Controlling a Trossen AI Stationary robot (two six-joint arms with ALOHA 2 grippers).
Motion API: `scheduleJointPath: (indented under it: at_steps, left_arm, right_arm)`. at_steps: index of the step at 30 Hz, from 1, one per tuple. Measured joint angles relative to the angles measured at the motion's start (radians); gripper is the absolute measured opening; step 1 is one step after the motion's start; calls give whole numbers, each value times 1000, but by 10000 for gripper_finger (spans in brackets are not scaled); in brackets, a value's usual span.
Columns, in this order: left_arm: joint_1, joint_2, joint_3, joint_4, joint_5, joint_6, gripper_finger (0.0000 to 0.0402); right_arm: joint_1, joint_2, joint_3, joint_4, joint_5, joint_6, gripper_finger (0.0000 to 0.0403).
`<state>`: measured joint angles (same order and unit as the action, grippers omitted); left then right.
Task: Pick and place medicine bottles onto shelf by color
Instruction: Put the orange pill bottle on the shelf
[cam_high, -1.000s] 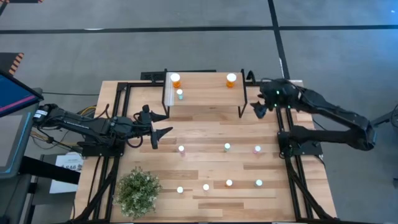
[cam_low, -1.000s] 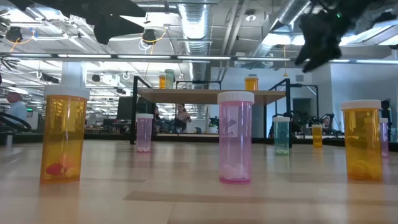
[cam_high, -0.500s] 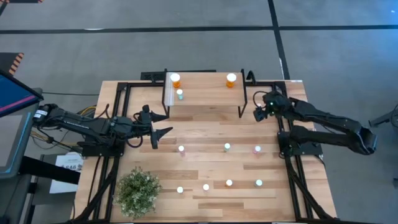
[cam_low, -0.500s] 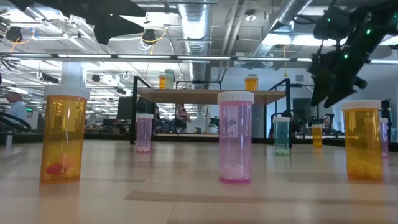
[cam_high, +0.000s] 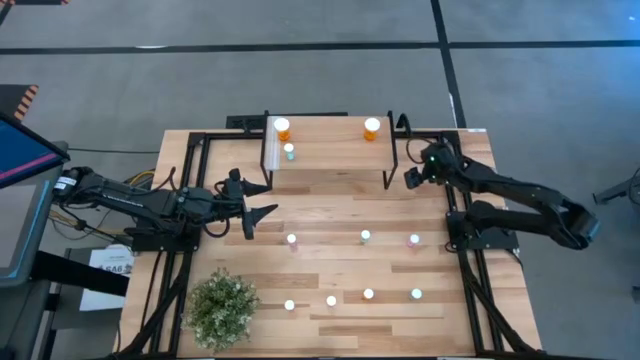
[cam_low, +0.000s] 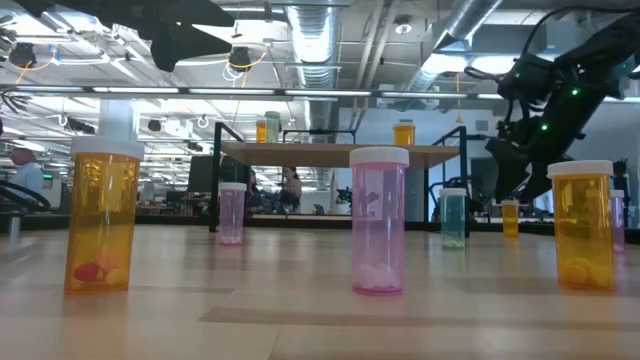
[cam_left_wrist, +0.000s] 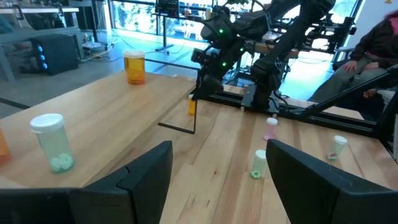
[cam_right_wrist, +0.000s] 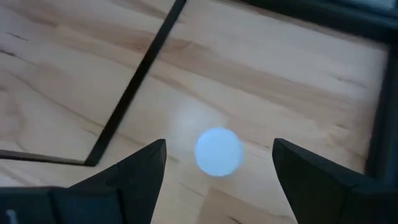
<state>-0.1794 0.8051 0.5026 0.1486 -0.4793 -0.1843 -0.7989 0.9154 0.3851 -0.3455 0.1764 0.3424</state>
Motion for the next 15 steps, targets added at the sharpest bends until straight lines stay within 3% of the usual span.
scheduleJointPath:
  at_steps: [7,15]
  left_arm:
    - [0,0,0,0,0,2,247]
    - [0,0,0,0,-1,0,247]
  right_arm:
    - [-9,82,0,62,-14,-14,303]
    - [-9,145,0,77,-15,-19,252]
